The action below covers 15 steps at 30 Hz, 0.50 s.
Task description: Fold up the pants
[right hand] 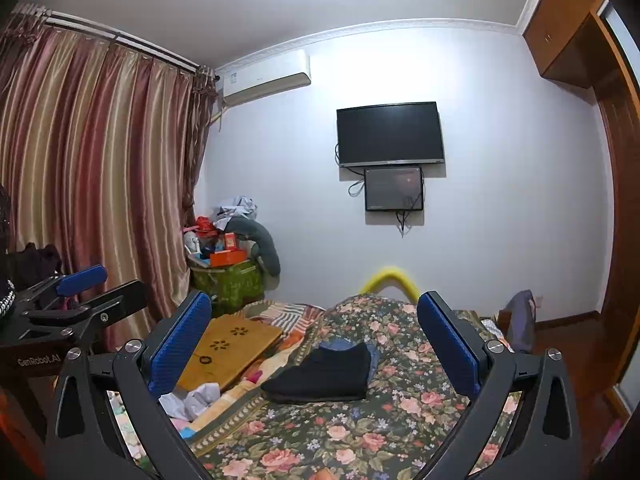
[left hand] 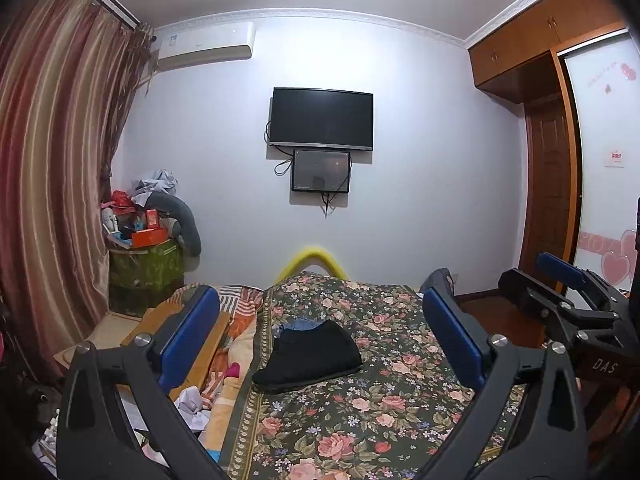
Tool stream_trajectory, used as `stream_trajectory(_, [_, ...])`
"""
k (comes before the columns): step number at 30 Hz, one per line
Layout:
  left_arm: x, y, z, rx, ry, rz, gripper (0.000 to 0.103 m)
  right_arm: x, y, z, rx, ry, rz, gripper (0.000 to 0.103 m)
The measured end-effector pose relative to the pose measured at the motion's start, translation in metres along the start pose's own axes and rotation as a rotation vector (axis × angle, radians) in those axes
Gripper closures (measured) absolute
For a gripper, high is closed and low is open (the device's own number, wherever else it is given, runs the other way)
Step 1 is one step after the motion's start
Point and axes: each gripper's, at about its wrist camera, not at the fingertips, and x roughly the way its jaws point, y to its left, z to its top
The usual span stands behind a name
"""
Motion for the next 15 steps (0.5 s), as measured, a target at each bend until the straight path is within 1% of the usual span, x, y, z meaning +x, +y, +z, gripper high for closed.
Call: stream_trajectory(15, [0.0048, -0.0036, -0.0039, 0.005, 0.013, -0.015, 0.000, -0.0012, -0.0030, 0.0009, 0.017, 0.005, -0.003, 0.000])
